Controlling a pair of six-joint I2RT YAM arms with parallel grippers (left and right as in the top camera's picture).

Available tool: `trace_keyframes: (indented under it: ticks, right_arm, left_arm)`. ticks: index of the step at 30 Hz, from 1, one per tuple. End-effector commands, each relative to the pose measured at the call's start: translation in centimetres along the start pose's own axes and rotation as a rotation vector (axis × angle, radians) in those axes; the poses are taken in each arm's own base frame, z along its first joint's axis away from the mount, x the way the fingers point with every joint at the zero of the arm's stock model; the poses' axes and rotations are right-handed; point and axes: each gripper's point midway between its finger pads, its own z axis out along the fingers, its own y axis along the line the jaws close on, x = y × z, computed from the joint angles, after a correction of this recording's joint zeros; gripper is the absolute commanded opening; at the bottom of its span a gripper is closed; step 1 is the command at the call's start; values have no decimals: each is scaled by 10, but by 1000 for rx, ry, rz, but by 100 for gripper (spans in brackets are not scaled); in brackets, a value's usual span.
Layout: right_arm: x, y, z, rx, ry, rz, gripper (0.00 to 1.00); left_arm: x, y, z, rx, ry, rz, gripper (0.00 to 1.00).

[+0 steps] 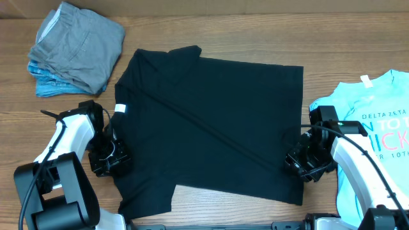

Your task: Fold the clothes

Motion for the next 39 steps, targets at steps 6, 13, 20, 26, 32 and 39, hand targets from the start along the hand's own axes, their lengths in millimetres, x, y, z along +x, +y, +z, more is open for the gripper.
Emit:
trace_keyframes:
  ticks: [6, 13, 20, 26, 32, 39]
  right_arm:
    - [-5, 42, -6, -214, -18, -238, 35]
    - [-48, 94, -26, -415, -214, -278, 11]
    - [-100, 130, -30, -513, -374, -231, 10]
    - [-135, 146, -1, -533, -398, -214, 10]
    - [-154, 146, 18, -493, -396, -198, 10]
    - [-158, 146, 21, -475, -401, -197, 11]
  left_arm:
    - [-30, -15, -46, 60, -196, 44, 63]
    - [-64, -75, -82, 346, -383, 237, 38]
    - [-111, -113, -112, 357, -652, 408, 35]
    - [-134, -159, -113, 342, -777, 543, 41]
    - [-163, -173, -79, 290, -788, 542, 37]
    - [-207, -171, -41, 274, -822, 391, 33]
